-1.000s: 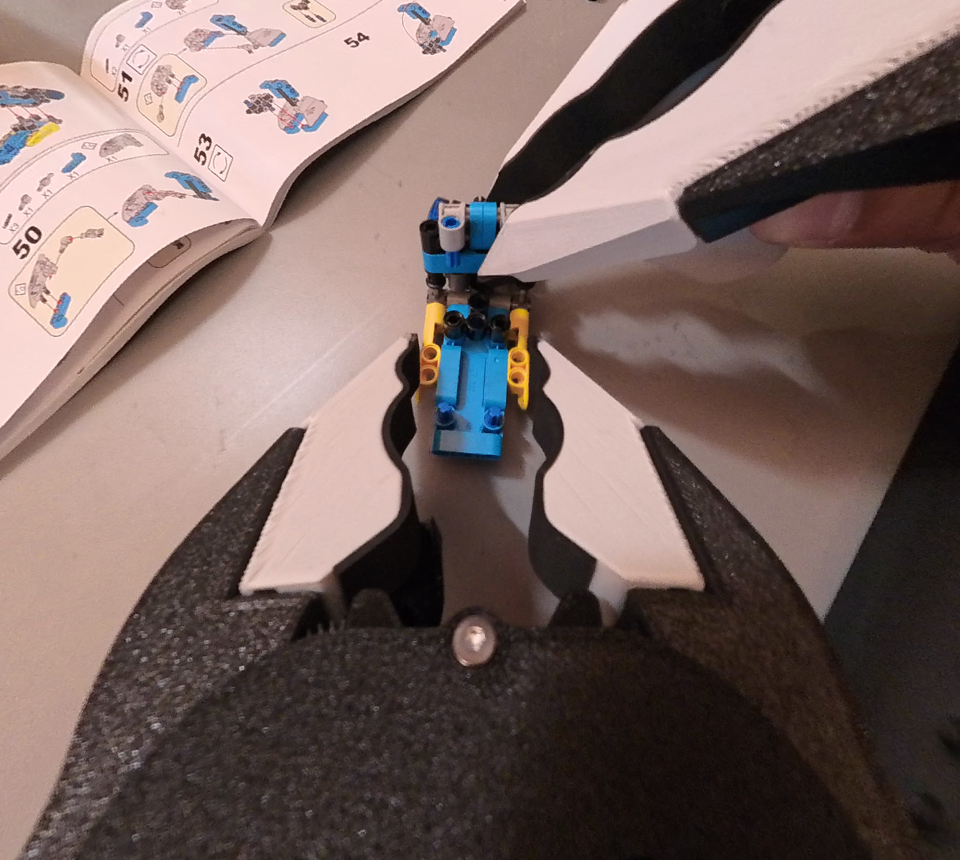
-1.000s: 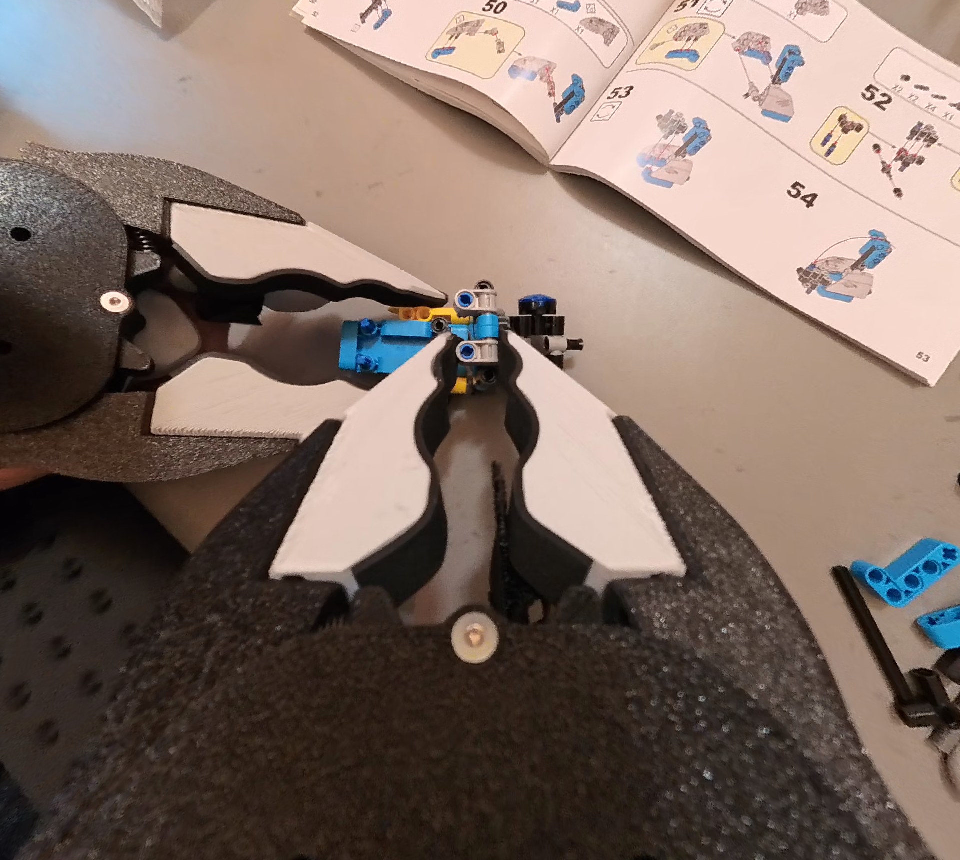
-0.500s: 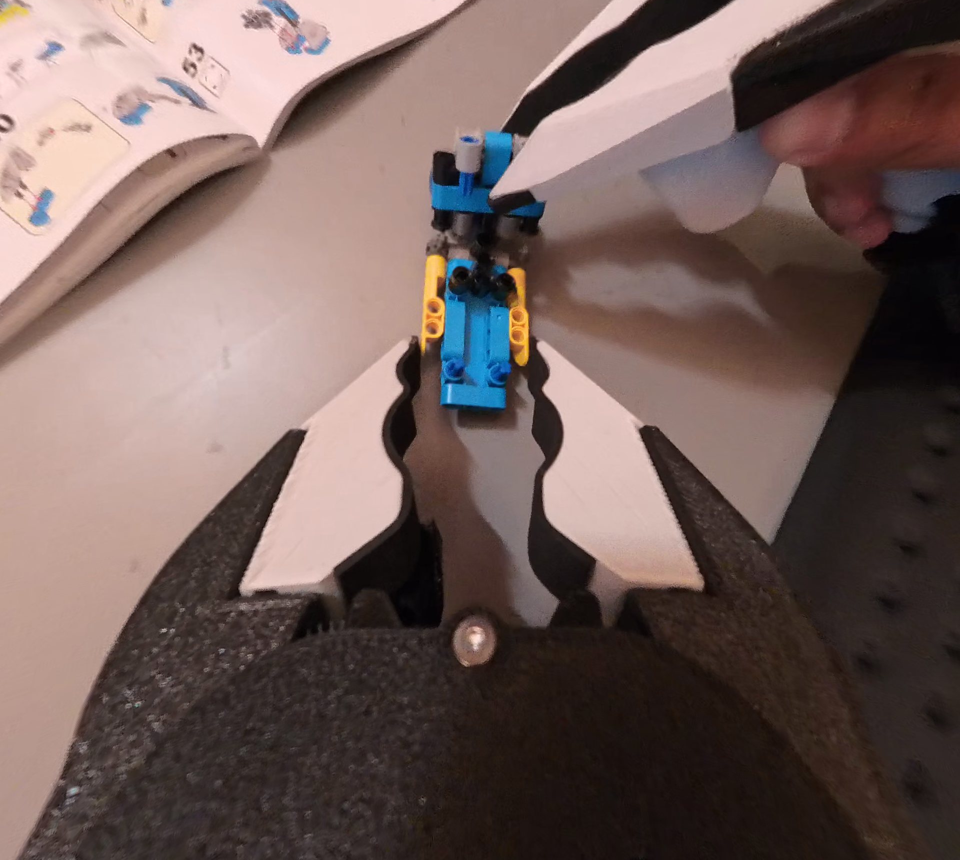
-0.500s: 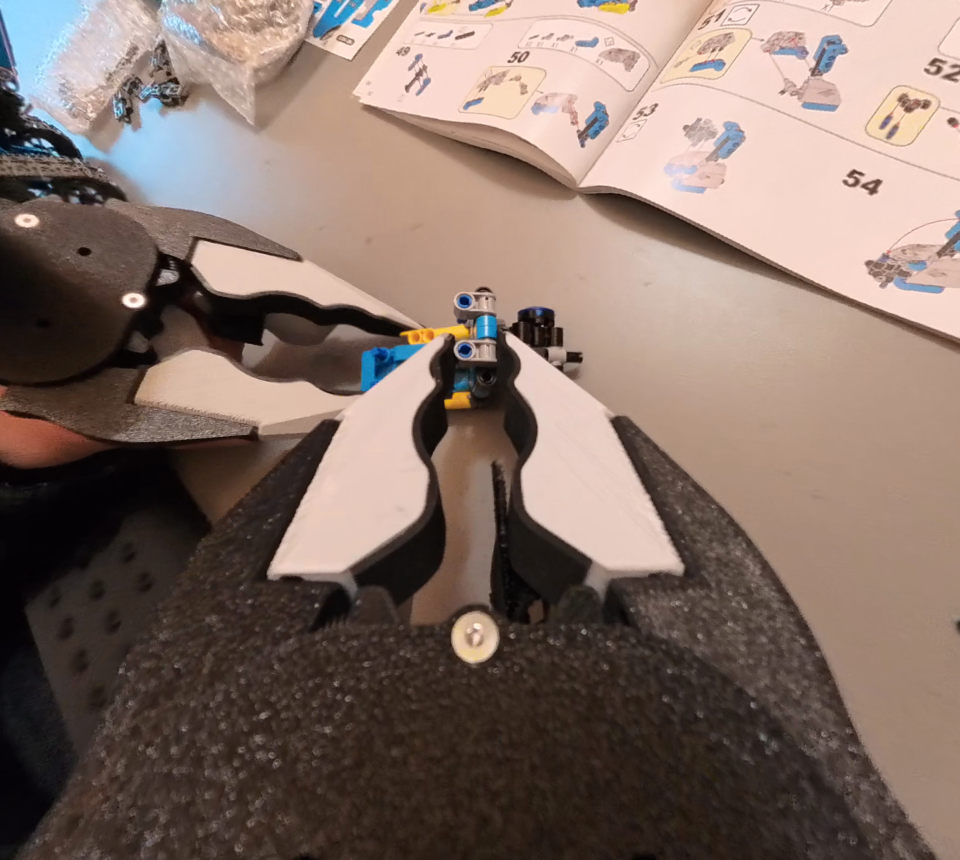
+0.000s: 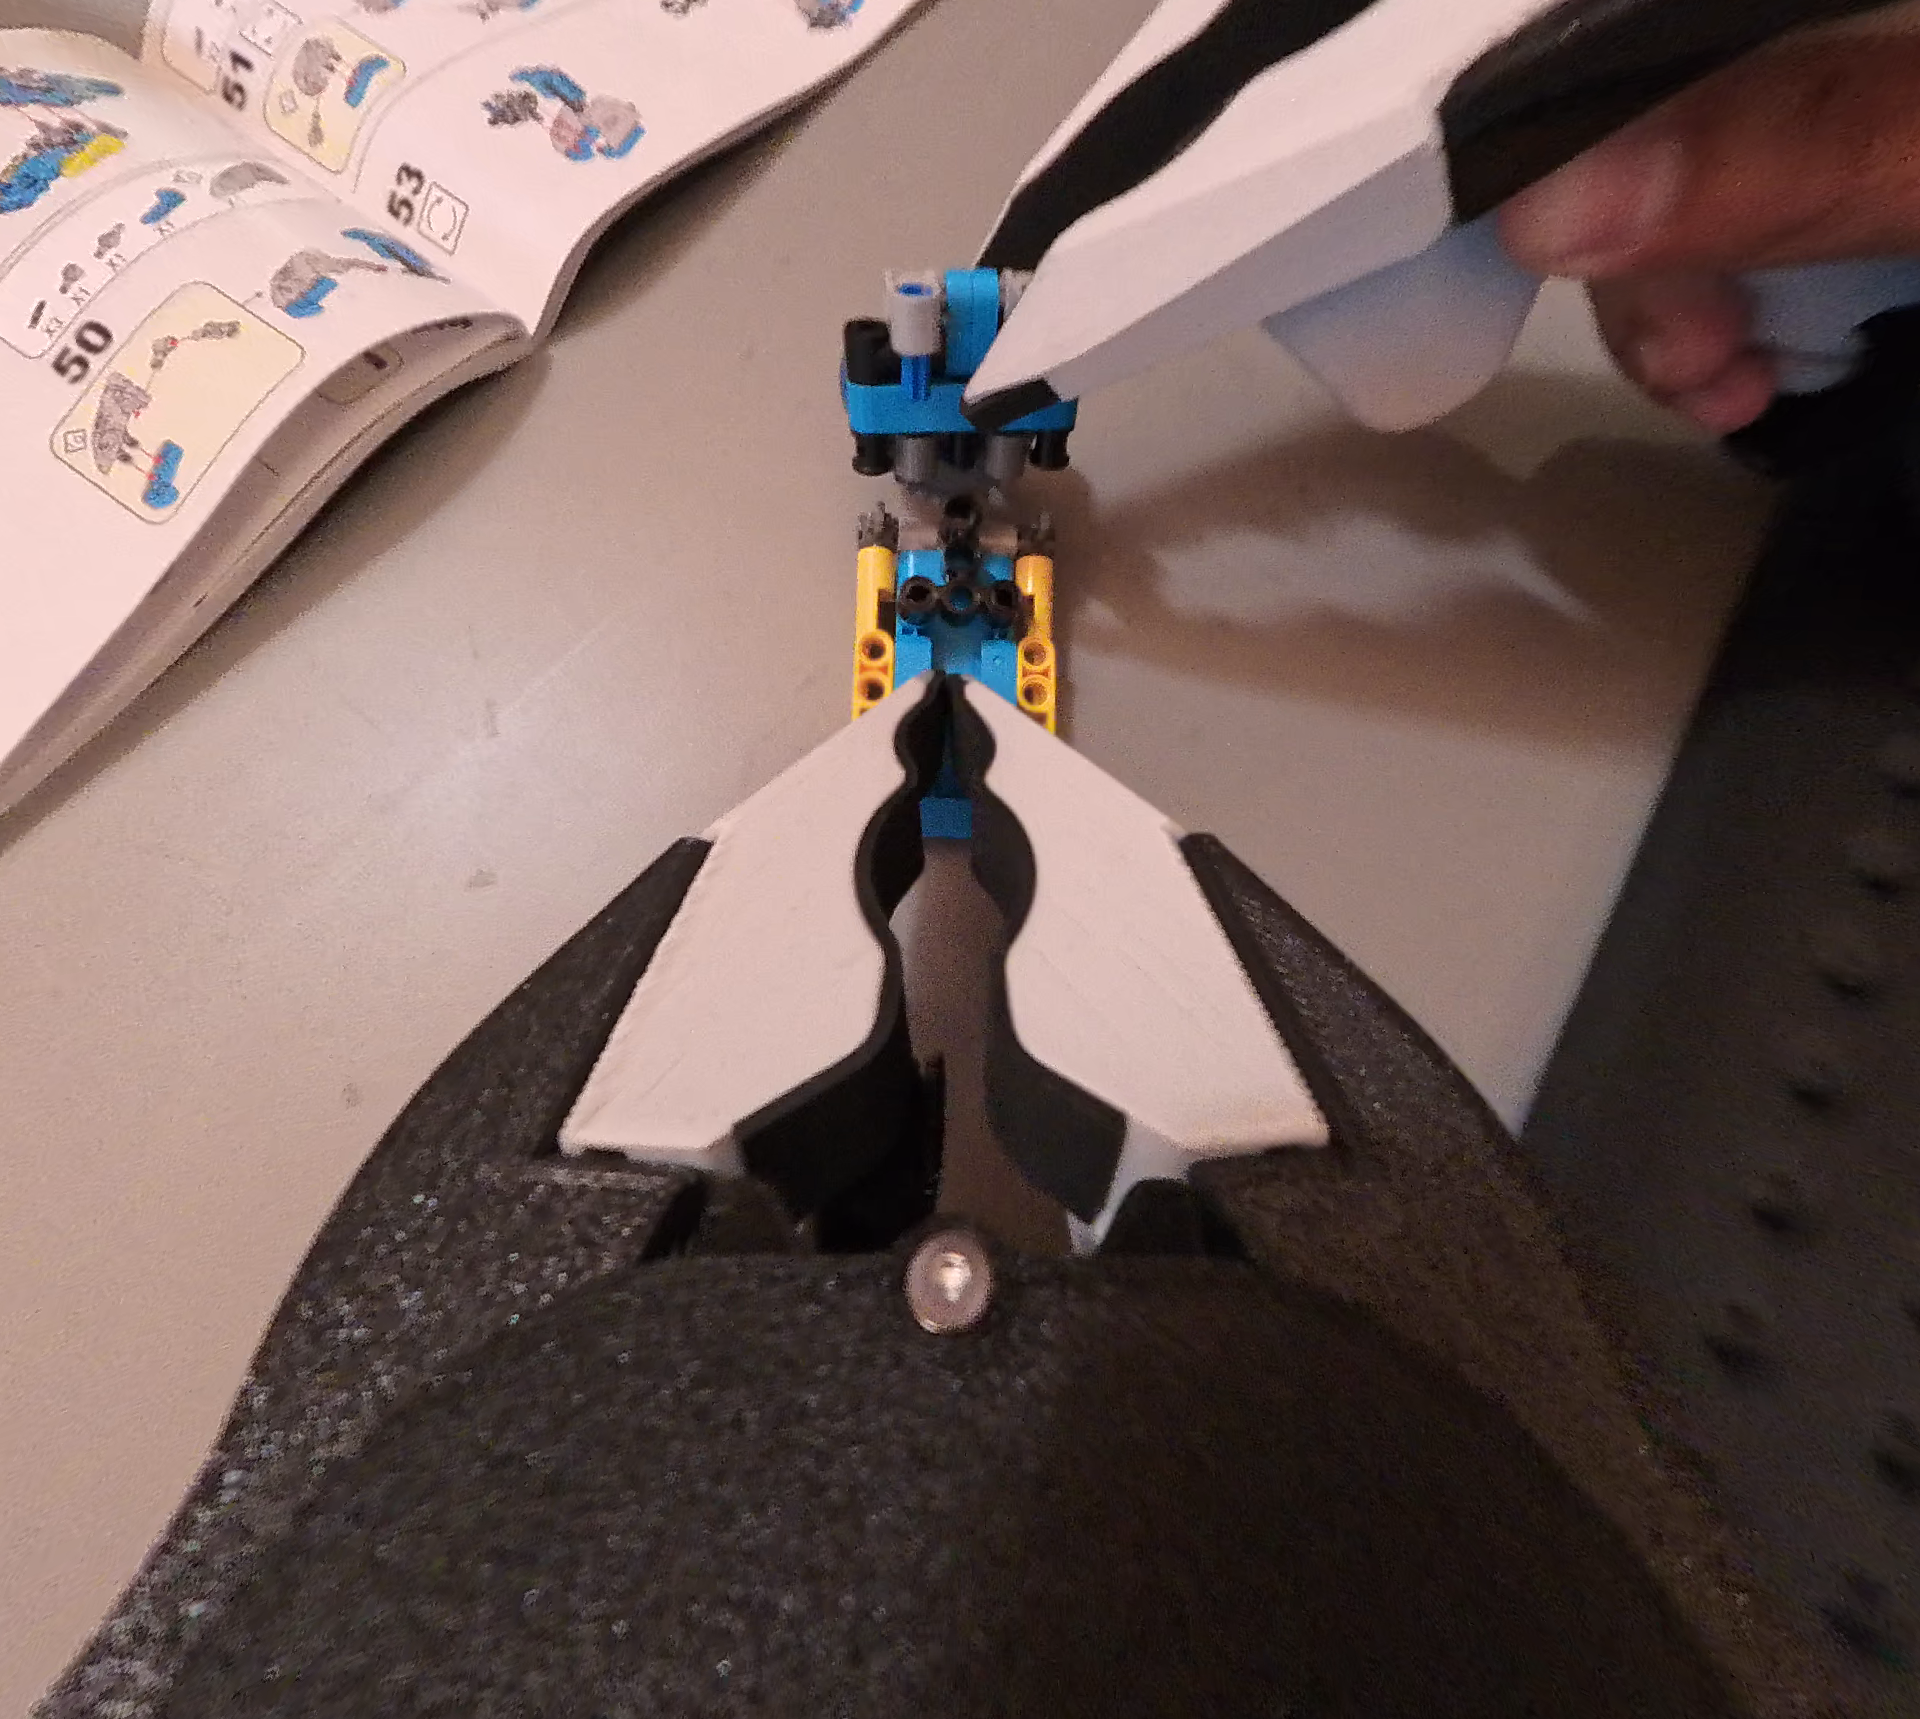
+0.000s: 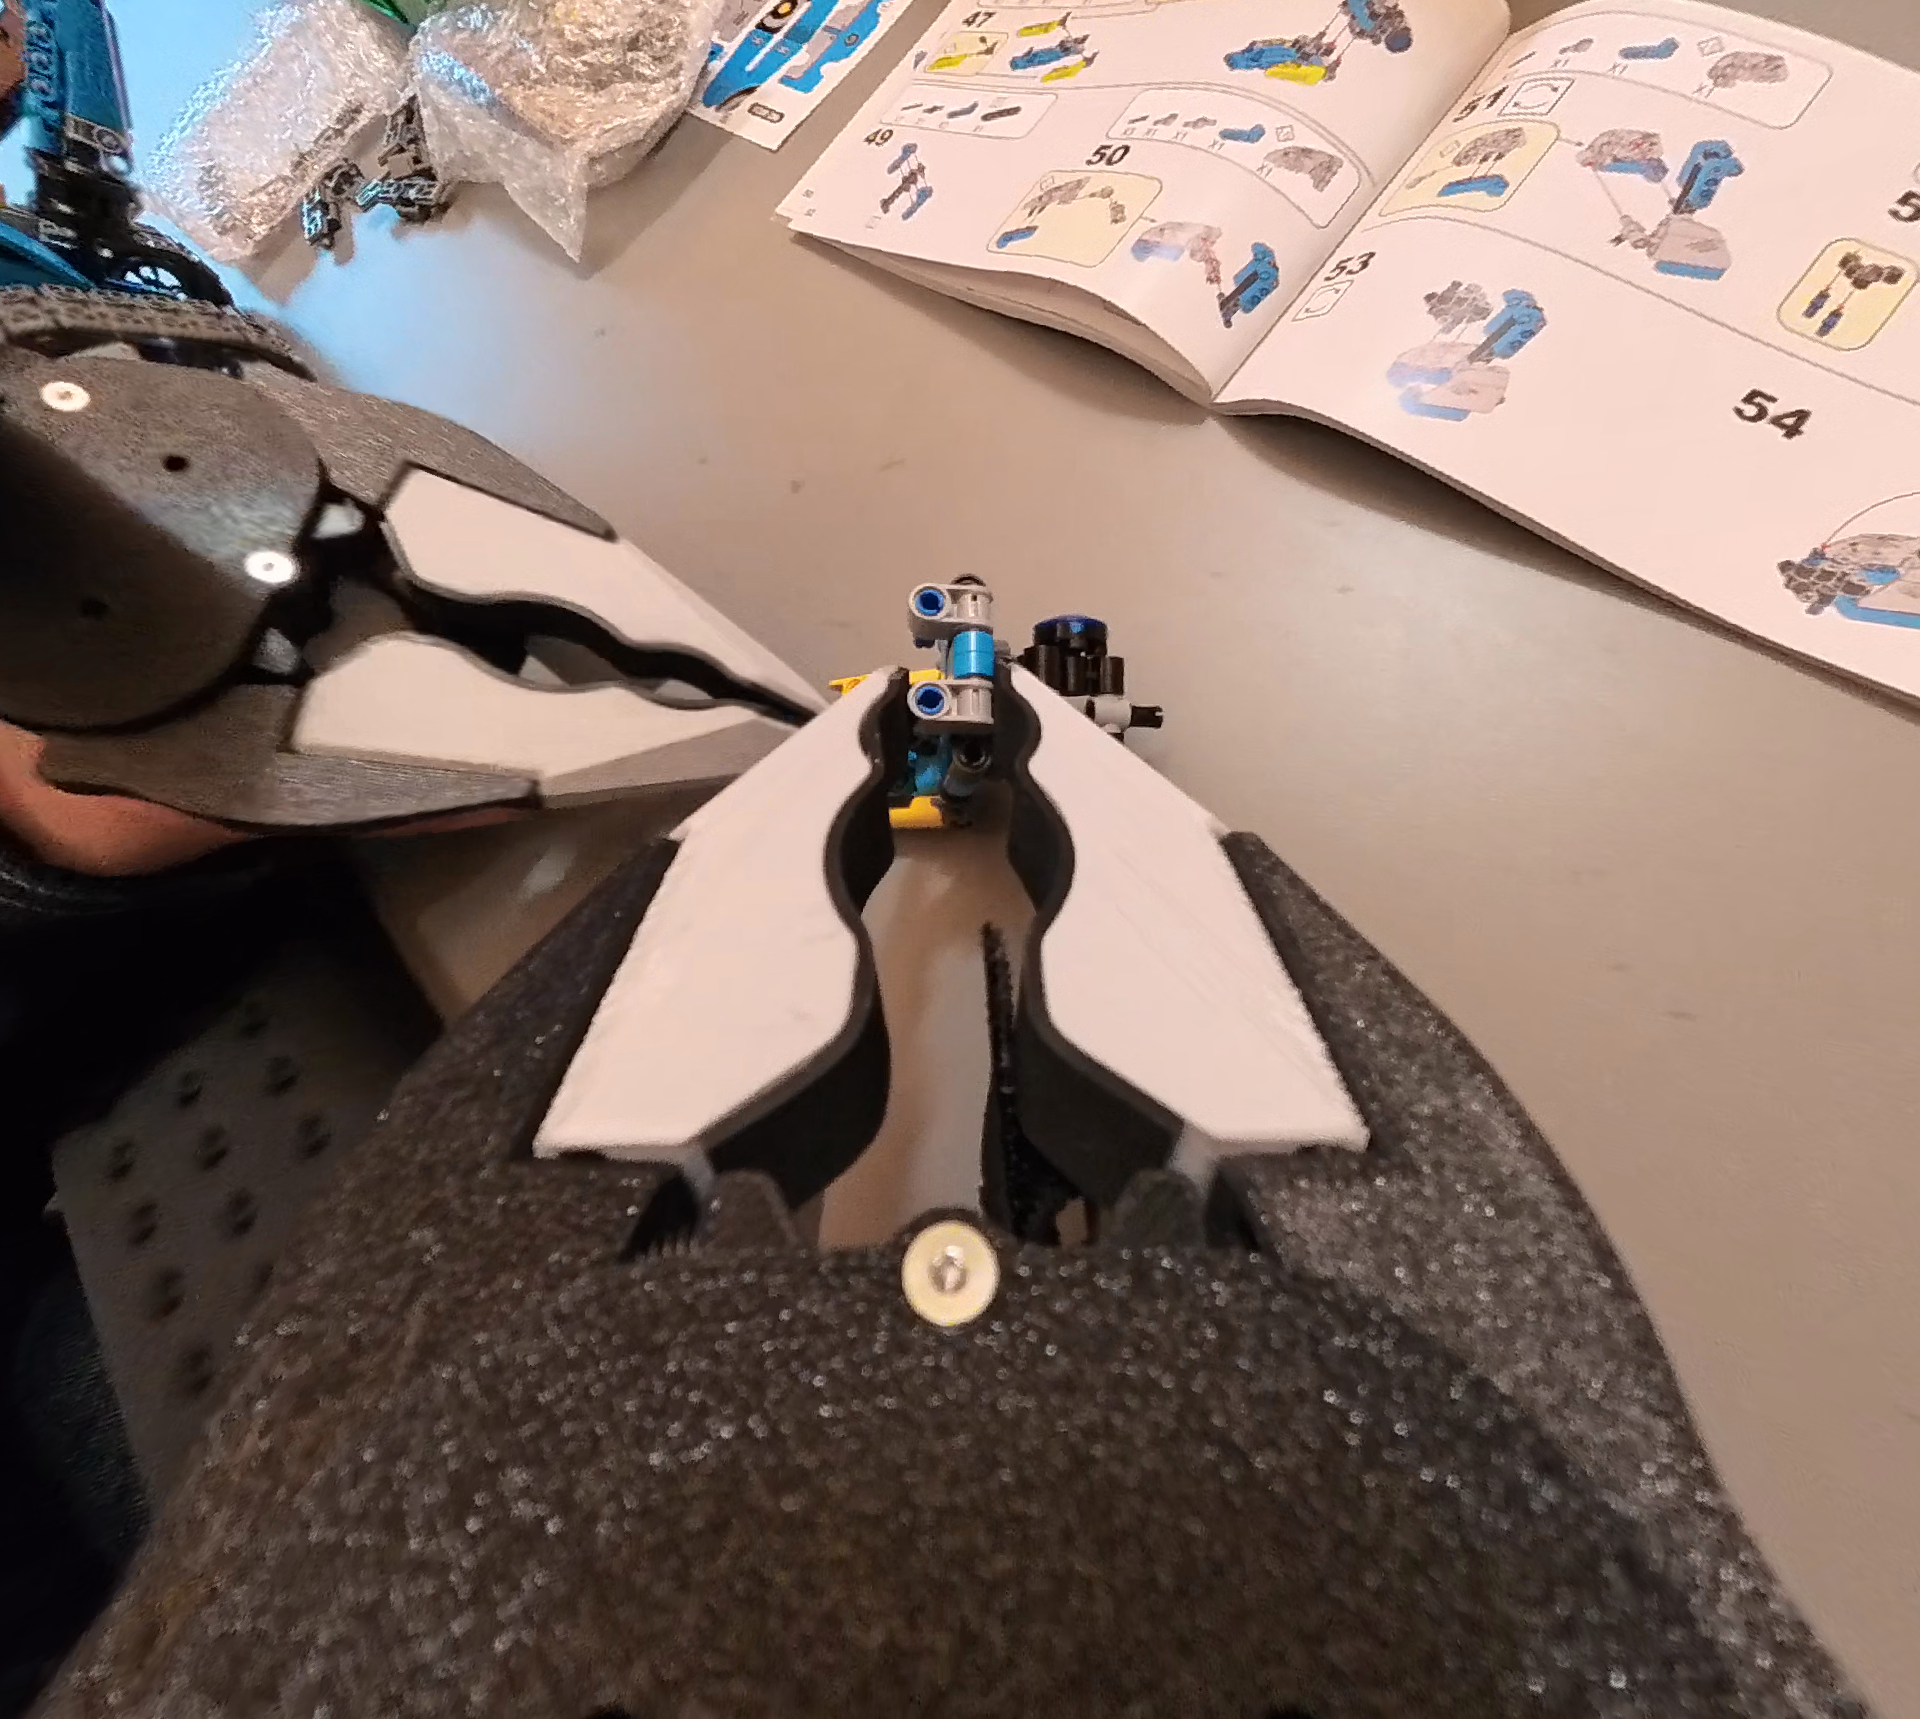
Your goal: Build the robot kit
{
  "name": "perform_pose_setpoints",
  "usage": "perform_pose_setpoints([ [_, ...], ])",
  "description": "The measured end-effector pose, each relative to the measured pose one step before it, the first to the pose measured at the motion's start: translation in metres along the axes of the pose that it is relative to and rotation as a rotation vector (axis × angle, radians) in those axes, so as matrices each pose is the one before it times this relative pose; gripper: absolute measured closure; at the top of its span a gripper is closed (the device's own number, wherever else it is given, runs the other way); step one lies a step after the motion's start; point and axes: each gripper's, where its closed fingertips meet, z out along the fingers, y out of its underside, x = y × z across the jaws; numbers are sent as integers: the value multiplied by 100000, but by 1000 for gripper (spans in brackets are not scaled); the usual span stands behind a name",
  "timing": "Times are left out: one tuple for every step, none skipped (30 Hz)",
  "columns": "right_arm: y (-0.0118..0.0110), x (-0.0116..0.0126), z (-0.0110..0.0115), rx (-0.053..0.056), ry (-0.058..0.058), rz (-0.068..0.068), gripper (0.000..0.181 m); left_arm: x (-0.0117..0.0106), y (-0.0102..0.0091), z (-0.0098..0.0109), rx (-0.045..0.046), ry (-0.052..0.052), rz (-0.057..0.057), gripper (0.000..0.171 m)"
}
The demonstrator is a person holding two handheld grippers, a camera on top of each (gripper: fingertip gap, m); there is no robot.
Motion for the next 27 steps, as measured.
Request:
perform_pose_setpoints([
  [31, -32, 21, -168, 659, -742, 166, -83, 67, 160, -174, -1465, 951, 171],
  [172, 75, 60, -999, 1398, -1317, 166, -31, 8, 57, 67, -267, -833, 171],
  [181, 56, 63, -704, 1230, -870, 166, -30, -10, 36, 373, 754, -2170, 171],
  [125, -6, 56, -272, 600, 229, 166, -1, -1, 15, 475, 1507, -2738, 171],
  [39, -8, 4, 208, 564, 513, 166, -10, -8, -5, 302, 1523, -3201, 171],
  [27, 34, -32, 90, 741, 720, 166, -10, -29, 27, 235, 538, -2384, 171],
  [38, 37, -26, -183, 874, 667, 166, -9, -7, 43, 67, -596, -618, 171],
  [38, 2, 4, 66, 869, 425, 166, 1, -16, 58, -38, -1128, 451, 171],
  [54, 14, 54, -50, 1197, 4, 166, 7, -23, 59, -34, -1015, 298, 171],
  [-64, -32, 8, 556, 1062, -831, 166, 26, -32, 61, -6, -444, -14, 171],
  [-24, 4, 17, 82, 1443, -572, 166, 24, -28, 53, -27, 71, -107, 171],
  [-2, 14, 61, -182, 1397, -906, 166, 8, -9, 17, -22, 307, -160, 171],
  [-36, -2, 83, -174, 1285, -470, 166, 5, -12, 2, 49, 422, -546, 171],
  [13, -33, 89, -337, 1041, 34, 166, -3, 8, -1, 50, 228, -521, 171],
  [6, -5, 34, -130, 1321, -108, 166, -4, -4, -8, 30, 37, -415, 171],
  [0, -40, 17, 201, 1125, 382, 166, 5, -3, 9, 23, -184, -23, 171],
  [2, -52, 14, 507, 1160, -42, 166, 6, 8, -2, -16, -360, 382, 171],
  [37, -71, 19, -70, 1504, -1475, 166, 1, 11, 5, -33, -257, 329, 171],
  [42, -21, 14, -296, 2314, -2356, 166, 23, 9, 10, -61, -110, 275, 171],
  [14, -80, 27, -413, 2391, -2169, 166, 9, 3, 7, -72, 15, 155, 171],
  [14, -74, 32, -650, 2162, -2285, 166, 18, 4, 2, -20, 309, -237, 171],
  [43, -74, 42, -679, 1573, -1298, 166, 18, 6, 1, 13, 473, -490, 171],
  [78, -24, 14, -680, 1066, -1185, 166, 41, 14, 12, -39, 359, -214, 171],
  [72, 34, 11, -190, 514, 462, 166, 38, 16, 23, -97, 220, -64, 171],
  [52, 26, 1, 506, 113, 1122, 166, 67, 12, 39, -113, 274, 148, 171],
  [114, 99, -5, -150, -249, 1091, 166, 86, 39, 56, -298, 376, 112, 171],
  [317, 209, 97, -2157, -1082, 2393, 166, 87, 246, 93, -1568, 518, -130, 171],
])
